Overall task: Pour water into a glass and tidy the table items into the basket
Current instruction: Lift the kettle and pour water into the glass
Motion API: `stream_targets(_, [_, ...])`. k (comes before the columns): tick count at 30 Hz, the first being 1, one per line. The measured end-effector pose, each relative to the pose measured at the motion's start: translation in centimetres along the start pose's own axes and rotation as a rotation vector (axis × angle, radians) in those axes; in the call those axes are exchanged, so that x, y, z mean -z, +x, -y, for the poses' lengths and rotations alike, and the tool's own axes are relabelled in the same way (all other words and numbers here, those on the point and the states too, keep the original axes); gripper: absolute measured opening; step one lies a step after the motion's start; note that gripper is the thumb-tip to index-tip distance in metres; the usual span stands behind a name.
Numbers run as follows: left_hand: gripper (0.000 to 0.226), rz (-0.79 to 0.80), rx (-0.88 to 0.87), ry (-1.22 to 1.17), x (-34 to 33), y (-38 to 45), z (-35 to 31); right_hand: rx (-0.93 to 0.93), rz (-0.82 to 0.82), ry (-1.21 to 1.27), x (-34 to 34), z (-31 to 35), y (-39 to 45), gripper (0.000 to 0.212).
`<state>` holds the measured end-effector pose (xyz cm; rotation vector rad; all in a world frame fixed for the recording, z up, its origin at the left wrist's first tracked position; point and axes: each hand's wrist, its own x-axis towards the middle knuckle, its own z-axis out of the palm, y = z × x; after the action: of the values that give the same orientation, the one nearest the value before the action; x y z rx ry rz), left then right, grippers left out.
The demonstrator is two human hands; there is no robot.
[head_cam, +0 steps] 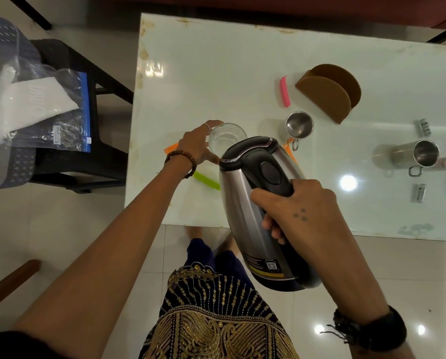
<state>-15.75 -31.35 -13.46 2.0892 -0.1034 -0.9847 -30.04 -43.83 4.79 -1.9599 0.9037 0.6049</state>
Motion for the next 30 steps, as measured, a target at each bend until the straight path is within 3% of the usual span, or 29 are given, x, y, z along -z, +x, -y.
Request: stream_targets(30, [0.08, -0.016, -0.015, 0.106, 0.06, 0.34, 0.24, -0.006, 0.034, 0.015, 0.31, 0.84, 0.86, 0.031])
